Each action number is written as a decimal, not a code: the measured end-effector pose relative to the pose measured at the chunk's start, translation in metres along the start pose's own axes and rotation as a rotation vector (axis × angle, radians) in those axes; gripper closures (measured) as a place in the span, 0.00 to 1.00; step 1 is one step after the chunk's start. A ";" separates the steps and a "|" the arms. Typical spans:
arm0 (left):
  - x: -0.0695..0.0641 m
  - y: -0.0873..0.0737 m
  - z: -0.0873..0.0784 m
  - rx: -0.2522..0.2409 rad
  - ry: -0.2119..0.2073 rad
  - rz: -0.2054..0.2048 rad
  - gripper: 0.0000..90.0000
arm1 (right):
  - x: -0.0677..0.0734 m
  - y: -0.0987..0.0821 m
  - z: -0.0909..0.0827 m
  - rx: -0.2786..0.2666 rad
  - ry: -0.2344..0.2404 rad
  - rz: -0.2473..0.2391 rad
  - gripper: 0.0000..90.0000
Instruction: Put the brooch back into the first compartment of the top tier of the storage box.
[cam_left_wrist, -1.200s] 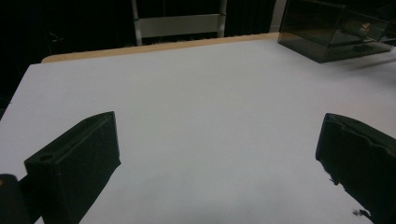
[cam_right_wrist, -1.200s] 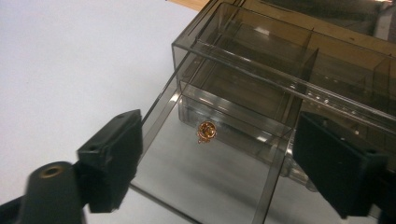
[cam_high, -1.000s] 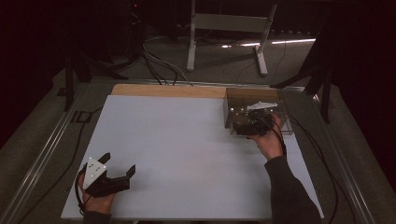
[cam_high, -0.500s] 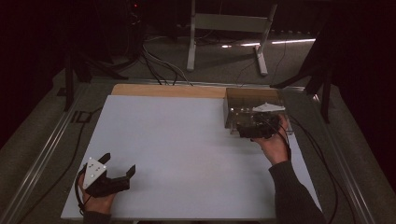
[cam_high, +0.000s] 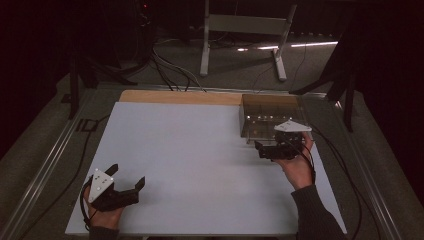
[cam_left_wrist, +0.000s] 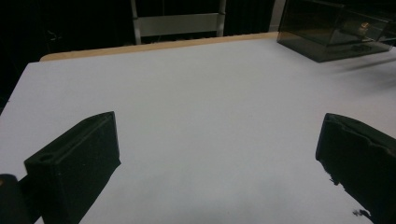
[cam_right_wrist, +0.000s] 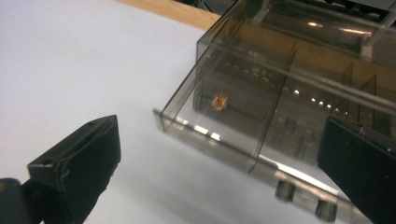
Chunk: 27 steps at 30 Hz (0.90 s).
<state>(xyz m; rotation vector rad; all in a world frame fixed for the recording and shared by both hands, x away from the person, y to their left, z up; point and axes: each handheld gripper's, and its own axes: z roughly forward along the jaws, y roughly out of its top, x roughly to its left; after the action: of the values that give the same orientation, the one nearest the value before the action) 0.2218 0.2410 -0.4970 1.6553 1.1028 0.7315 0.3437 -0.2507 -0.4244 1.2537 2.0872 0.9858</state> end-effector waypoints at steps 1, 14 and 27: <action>0.000 0.000 0.000 0.001 0.000 0.000 0.00 | 0.001 -0.003 -0.001 0.001 0.000 -0.003 0.00; 0.000 0.000 -0.001 0.000 0.002 -0.001 0.00 | 0.010 -0.038 -0.012 -0.016 0.005 -0.006 0.00; 0.000 0.000 -0.001 0.000 0.003 -0.002 0.00 | 0.013 -0.070 -0.022 -0.087 0.000 0.025 0.00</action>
<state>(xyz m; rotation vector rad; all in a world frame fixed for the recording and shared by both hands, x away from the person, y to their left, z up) 0.2213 0.2417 -0.4966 1.6531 1.1064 0.7329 0.2856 -0.2676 -0.4674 1.2384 2.0112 1.0758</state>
